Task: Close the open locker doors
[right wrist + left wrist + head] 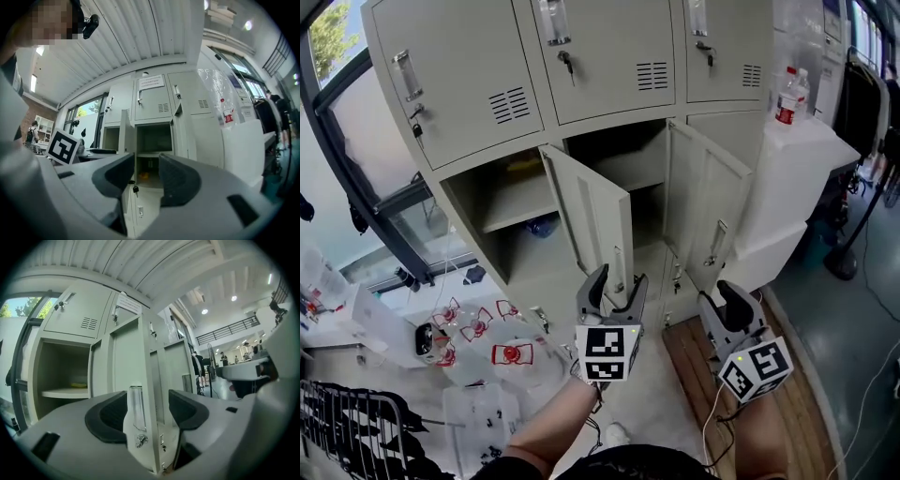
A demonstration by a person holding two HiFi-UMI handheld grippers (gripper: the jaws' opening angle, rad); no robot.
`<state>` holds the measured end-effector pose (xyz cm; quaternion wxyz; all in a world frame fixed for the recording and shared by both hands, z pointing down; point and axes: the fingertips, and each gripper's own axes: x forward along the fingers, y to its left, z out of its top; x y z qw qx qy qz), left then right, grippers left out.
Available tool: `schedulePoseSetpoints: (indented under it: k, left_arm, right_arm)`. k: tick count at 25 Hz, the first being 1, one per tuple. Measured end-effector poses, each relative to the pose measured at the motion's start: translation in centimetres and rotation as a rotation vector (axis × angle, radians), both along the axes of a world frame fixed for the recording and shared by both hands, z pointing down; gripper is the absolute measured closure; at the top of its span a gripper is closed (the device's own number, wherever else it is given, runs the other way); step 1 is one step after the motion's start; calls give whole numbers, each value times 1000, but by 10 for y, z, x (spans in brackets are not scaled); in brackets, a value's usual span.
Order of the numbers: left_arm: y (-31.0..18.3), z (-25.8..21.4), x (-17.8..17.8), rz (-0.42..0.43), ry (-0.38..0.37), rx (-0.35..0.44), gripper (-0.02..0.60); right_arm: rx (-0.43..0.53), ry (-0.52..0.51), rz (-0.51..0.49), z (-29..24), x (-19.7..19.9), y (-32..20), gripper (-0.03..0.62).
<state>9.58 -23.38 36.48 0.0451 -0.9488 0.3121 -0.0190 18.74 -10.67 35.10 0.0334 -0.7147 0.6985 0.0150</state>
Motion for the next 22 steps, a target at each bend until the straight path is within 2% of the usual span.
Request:
schedulePoseSetpoints:
  k: [9, 16, 22]
  left_arm:
    - [-18, -2, 15, 53, -17, 13, 314]
    - [-30, 5, 23, 72, -36, 9, 319]
    - [-30, 6, 18, 98, -13, 3, 321]
  right_arm:
    - [-7, -12, 96, 4, -7, 2, 447]
    - [-18, -17, 118, 5, -11, -10, 447]
    - [-24, -22, 114, 7, -15, -17, 447]
